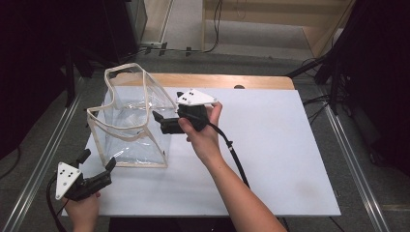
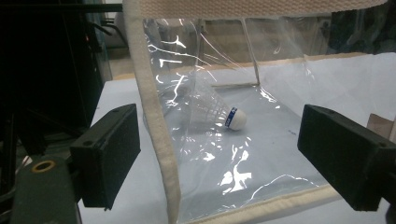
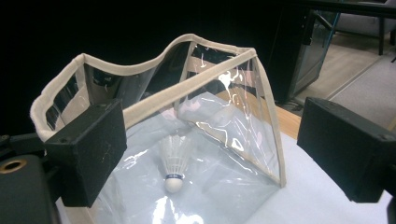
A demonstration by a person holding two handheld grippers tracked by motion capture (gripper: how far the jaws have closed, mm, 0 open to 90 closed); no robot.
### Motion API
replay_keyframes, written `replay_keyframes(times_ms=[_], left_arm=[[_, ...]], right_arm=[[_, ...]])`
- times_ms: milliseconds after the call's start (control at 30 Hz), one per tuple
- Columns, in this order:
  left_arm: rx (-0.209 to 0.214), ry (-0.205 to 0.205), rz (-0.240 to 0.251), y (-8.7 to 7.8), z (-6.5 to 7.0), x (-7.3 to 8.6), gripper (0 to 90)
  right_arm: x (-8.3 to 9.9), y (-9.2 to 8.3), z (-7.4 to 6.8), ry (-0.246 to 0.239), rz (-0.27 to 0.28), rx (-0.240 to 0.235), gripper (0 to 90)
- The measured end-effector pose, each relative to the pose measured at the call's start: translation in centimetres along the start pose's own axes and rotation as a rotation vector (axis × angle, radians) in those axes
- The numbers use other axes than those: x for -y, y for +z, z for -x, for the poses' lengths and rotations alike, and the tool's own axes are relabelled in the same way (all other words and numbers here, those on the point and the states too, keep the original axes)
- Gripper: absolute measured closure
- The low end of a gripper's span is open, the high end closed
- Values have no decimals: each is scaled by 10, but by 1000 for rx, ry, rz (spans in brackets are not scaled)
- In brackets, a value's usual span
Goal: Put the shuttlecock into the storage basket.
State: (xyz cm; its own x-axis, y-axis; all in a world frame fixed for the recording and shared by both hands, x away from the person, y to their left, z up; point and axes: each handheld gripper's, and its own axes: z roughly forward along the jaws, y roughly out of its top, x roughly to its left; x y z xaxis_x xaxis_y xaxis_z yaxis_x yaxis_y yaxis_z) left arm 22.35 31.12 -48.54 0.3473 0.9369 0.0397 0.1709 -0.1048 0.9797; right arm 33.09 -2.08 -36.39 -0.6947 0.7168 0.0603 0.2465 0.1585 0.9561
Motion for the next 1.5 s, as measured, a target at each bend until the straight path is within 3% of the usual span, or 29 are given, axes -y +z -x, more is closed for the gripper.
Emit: replay_keyframes(times_ms=[733,1500], left_arm=[[0,5,-3,0,0,0,137],[1,9,-4,0,0,0,137]], right_arm=[[16,-15,12,-6,-1,38,67],[45,-33,30,28,-3,85,67]])
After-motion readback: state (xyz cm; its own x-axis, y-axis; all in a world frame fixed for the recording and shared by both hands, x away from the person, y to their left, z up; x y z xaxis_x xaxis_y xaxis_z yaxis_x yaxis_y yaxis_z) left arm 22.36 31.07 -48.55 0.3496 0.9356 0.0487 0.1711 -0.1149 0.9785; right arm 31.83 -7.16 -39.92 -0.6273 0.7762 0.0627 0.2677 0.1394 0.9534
